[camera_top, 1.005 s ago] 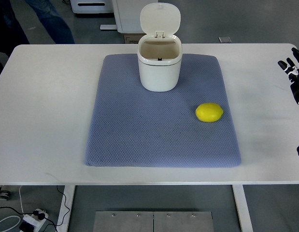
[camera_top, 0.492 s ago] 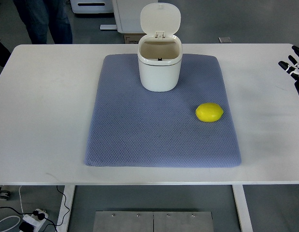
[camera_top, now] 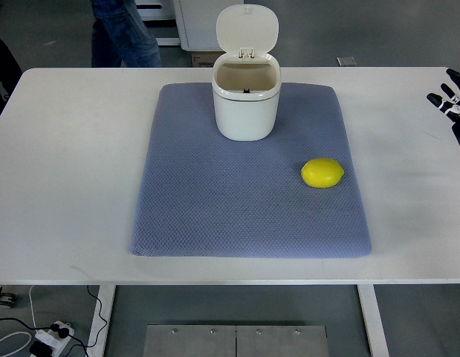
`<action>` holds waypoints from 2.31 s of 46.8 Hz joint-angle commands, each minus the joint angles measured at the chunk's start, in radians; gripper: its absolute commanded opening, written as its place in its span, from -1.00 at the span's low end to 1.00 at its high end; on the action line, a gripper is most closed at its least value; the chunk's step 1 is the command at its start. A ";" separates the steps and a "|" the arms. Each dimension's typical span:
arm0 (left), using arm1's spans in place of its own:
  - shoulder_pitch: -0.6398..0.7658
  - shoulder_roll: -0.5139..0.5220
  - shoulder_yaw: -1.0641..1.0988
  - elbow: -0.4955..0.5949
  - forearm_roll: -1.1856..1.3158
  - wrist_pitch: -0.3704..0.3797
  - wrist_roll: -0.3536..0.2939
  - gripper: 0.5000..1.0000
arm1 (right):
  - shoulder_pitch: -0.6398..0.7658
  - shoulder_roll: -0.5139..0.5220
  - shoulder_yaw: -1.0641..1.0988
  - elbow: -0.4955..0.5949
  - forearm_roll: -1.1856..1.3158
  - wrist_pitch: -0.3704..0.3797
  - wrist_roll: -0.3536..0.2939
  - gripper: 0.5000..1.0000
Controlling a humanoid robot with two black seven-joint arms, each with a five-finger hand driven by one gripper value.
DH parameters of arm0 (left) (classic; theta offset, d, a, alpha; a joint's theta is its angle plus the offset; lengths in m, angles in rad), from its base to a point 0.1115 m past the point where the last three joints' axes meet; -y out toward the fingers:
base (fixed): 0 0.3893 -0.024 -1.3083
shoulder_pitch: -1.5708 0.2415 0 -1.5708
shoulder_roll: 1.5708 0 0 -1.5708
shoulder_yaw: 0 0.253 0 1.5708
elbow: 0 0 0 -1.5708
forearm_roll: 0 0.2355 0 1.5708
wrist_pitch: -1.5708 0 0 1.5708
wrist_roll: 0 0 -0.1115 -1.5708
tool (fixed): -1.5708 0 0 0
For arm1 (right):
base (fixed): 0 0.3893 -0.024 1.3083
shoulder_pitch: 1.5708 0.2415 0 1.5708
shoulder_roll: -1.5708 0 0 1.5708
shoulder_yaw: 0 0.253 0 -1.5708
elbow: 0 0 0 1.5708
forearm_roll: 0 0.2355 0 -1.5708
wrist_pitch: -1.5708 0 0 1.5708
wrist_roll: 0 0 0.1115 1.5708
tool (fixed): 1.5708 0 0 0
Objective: Put lemon in trash with right hand
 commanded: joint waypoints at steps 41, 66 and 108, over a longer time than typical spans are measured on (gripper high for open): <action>0.001 0.000 0.000 0.000 0.000 0.001 0.000 1.00 | 0.175 -0.140 -0.601 0.068 -0.127 0.036 0.179 0.97; -0.001 0.000 0.000 0.000 0.000 -0.001 0.000 1.00 | 0.267 -0.137 -0.849 0.084 -0.195 -0.047 0.228 0.97; -0.001 0.000 0.000 0.000 0.000 -0.001 0.000 1.00 | 0.290 -0.111 -0.929 0.047 -0.228 -0.113 0.228 0.94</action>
